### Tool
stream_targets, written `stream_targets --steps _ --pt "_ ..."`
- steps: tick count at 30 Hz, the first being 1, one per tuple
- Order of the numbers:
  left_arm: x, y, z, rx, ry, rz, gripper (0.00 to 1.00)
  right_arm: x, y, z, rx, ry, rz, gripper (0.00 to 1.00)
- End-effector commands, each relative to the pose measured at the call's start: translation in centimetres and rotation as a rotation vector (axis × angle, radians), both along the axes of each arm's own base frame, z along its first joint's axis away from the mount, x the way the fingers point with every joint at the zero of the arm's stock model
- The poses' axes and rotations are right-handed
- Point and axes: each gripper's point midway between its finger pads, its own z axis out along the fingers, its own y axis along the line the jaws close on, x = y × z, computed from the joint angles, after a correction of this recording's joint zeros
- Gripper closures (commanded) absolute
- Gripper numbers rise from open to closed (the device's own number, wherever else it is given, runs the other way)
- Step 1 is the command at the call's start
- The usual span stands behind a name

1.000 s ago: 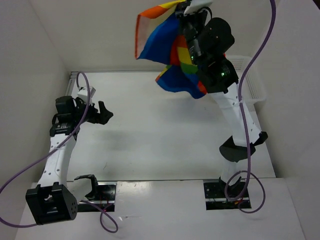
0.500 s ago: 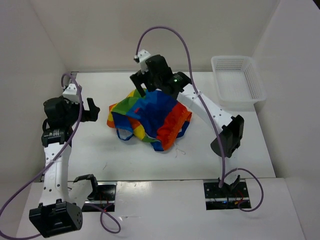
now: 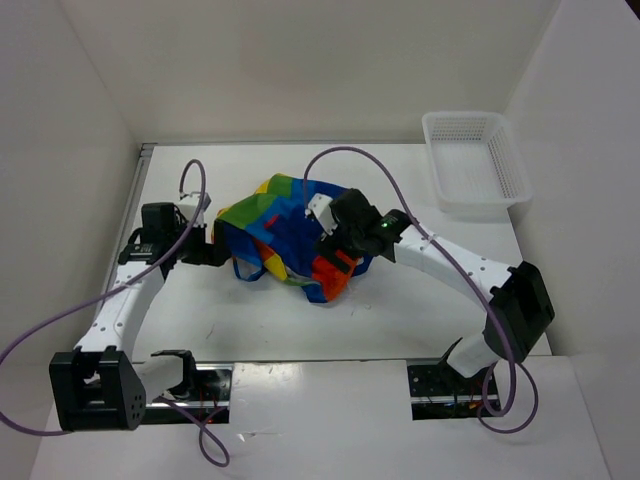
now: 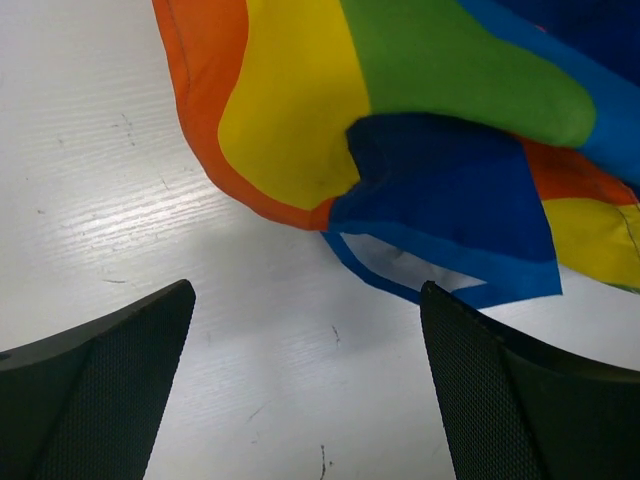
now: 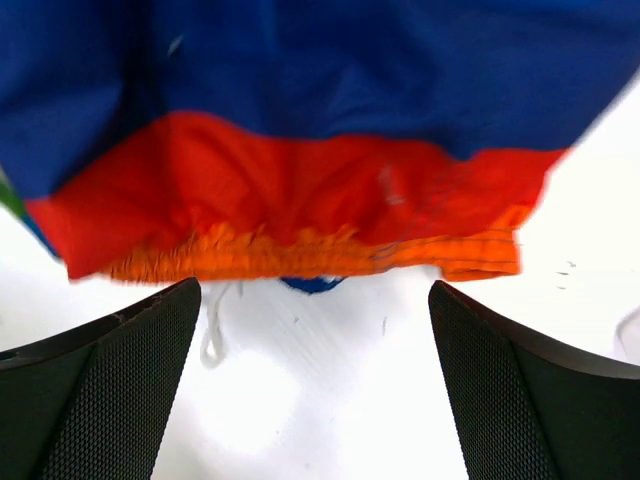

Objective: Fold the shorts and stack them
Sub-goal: Move the shorts to the center of the board

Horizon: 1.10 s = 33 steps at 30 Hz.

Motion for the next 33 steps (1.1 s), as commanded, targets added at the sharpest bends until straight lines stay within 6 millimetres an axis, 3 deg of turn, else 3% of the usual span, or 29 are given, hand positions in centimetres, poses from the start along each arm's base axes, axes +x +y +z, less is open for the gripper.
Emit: stream_targets --steps 1,5,6,7,10,15,16,19,20,24,28,30,32,33 --pt "2.3 0.2 0.8 0.031 -0.071 0.005 0.00 -1.5 1.6 1.6 0.073 -0.009 0.147 0.01" --pt "3.6 -0.4 -0.7 0.056 -0.117 -0.004 0.00 -2.6 2.0 0.4 0.044 -0.039 0.166 0.01" --pt "3.9 -0.1 -1.1 0.064 -0.123 0.005 0.00 -3.0 1.6 -1.1 0.008 -0.046 0.161 0.01" --pt "5.1 0.2 -0.3 0.075 -0.188 0.020 0.00 -3.2 2.7 -0.8 0.012 -0.102 0.193 0.01" --pt "6.0 0.3 -0.3 0.082 -0.220 0.030 0.00 -4.5 3.4 -0.8 0.028 -0.105 0.255 0.01" --pt "6.2 -0.2 -1.1 0.064 -0.200 0.007 0.25 -7.5 6.0 -0.9 0.132 -0.050 0.339 0.01" --pt "6.2 -0.5 -1.1 0.052 -0.200 -0.007 0.35 -7.9 5.9 -1.7 0.137 -0.030 0.340 0.01" --pt "6.0 -1.2 -1.0 0.025 -0.201 -0.039 0.52 -8.2 6.1 -2.6 0.169 -0.012 0.318 0.01" --pt "6.1 -1.5 -0.8 0.013 -0.211 -0.053 0.66 -8.2 6.3 -3.0 0.194 -0.009 0.298 0.01" --pt "5.9 -2.1 -0.1 -0.009 -0.238 -0.081 0.87 -7.3 6.1 -4.3 0.218 -0.039 0.215 0.01" --pt "4.7 -2.7 -0.4 -0.034 -0.208 -0.109 1.00 -6.4 6.0 -5.3 0.240 -0.051 0.123 0.01" --pt "4.2 -2.8 -0.5 -0.041 -0.202 -0.116 1.00 -6.4 5.8 -6.2 0.249 -0.044 0.091 0.08" --pt "4.1 -2.8 -0.3 -0.041 -0.202 -0.116 1.00 -6.3 6.2 -6.0 0.275 -0.045 0.077 0.14" --pt "4.1 -2.7 -0.4 -0.035 -0.202 -0.109 1.00 -6.3 6.2 -6.3 0.273 -0.033 0.067 0.23"
